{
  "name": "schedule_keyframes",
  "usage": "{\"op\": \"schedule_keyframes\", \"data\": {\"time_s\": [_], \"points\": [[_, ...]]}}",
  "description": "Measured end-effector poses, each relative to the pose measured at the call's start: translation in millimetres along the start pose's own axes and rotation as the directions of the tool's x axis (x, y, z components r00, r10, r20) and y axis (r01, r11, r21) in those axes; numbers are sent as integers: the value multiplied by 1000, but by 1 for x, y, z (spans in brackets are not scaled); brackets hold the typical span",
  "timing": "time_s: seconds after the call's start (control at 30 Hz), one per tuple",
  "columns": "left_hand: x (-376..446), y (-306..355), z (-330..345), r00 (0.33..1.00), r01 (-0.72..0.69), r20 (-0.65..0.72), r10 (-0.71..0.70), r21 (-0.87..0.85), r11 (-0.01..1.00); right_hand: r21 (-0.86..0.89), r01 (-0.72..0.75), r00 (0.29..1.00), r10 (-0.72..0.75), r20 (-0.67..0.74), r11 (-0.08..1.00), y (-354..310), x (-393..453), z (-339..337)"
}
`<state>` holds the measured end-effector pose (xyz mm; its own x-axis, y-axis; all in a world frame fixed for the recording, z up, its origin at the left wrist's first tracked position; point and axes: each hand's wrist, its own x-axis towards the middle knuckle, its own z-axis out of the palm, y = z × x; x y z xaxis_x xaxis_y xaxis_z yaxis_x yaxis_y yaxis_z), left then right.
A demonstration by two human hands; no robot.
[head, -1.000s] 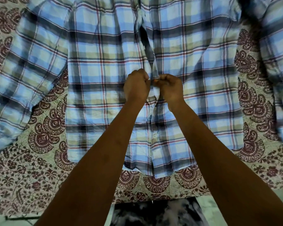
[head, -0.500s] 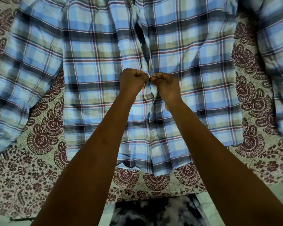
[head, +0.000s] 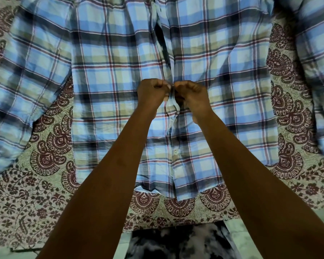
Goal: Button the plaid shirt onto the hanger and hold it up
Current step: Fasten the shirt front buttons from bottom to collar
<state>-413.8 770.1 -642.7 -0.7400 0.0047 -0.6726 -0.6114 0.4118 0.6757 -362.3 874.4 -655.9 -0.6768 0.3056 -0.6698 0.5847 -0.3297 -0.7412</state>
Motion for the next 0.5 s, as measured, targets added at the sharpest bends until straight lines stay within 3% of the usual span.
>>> {"op": "schedule_keyframes", "data": {"time_s": [0.2,0.3,0.5], "points": [[-3,0,0,983,181,56,-173,-226,957,-75,132,989,-137,-60,988,8,-1,9],[-6,2,-1,960,279,114,-255,-340,898,-243,206,969,-233,-87,948,14,-1,14],[-1,1,12,961,266,4,-277,-292,918,-339,173,953,-244,-178,925,17,-3,23]]}}
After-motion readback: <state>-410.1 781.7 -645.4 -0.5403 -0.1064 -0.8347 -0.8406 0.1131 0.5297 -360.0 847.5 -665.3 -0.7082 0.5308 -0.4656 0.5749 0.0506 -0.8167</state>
